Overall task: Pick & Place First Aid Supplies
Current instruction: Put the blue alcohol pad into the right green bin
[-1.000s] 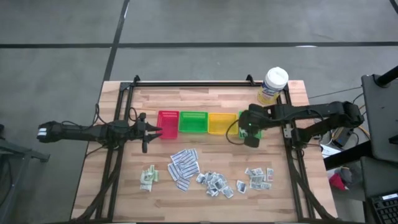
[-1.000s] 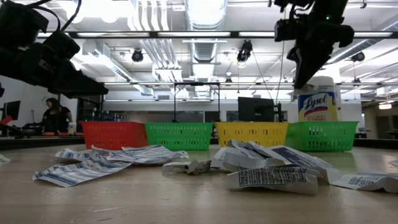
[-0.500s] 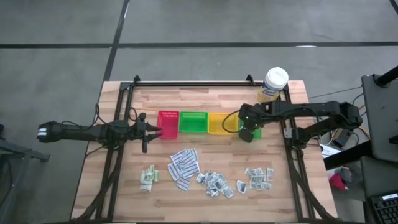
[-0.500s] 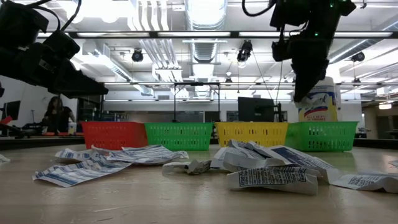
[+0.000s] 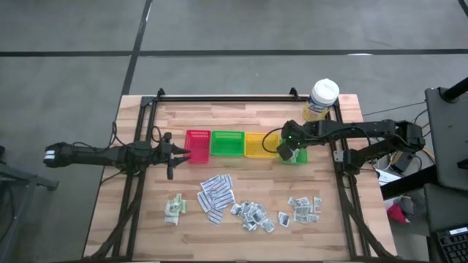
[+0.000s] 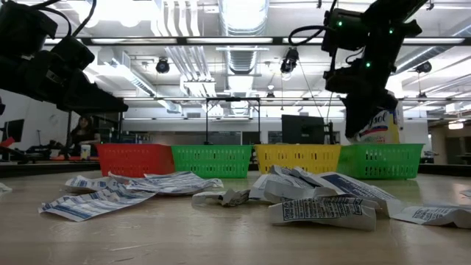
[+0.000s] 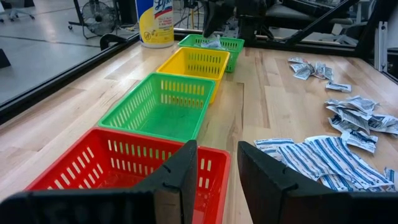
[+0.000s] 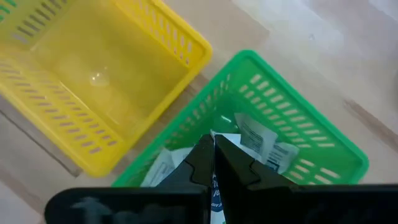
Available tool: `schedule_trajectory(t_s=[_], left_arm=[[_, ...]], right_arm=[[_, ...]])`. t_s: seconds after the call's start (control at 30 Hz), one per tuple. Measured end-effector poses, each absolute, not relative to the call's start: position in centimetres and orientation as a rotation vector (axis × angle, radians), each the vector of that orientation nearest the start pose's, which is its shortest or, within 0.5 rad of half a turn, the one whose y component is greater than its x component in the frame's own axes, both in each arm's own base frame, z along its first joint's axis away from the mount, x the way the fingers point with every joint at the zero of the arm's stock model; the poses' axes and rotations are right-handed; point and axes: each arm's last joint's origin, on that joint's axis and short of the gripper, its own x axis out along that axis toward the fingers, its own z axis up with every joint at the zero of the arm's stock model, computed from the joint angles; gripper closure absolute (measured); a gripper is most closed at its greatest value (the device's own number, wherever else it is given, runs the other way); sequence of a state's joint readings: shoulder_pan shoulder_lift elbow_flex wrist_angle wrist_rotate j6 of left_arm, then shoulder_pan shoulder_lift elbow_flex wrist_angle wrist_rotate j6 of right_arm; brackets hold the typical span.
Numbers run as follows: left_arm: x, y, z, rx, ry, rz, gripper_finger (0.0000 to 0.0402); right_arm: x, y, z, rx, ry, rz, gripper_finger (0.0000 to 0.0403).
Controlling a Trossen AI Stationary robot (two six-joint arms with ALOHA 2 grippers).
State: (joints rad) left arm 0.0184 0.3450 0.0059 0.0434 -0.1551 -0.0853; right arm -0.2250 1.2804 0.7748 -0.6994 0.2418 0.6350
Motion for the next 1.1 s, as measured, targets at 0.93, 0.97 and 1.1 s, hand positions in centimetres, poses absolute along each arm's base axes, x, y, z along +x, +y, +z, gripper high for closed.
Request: schedule_trajectory(t_s=[0.93,0.97,1.1], left_arm=[[11.5,0.7,14.0,-0.065,0.288,0.185,0.0289],[11.5,0.7,14.0,-0.065,0.288,0.185,0.0289],[11.5,0.7,14.0,-0.065,0.288,0.185,0.0289]], right_arm=[[21.0,-5.8,18.4,0.503,1.049,-0.745,0.0364],[21.0,-5.8,18.4,0.502,1.05,-0.747,0.0354],[21.1,-5.9,18.5,0.487,1.049,-0.742,0.0319]])
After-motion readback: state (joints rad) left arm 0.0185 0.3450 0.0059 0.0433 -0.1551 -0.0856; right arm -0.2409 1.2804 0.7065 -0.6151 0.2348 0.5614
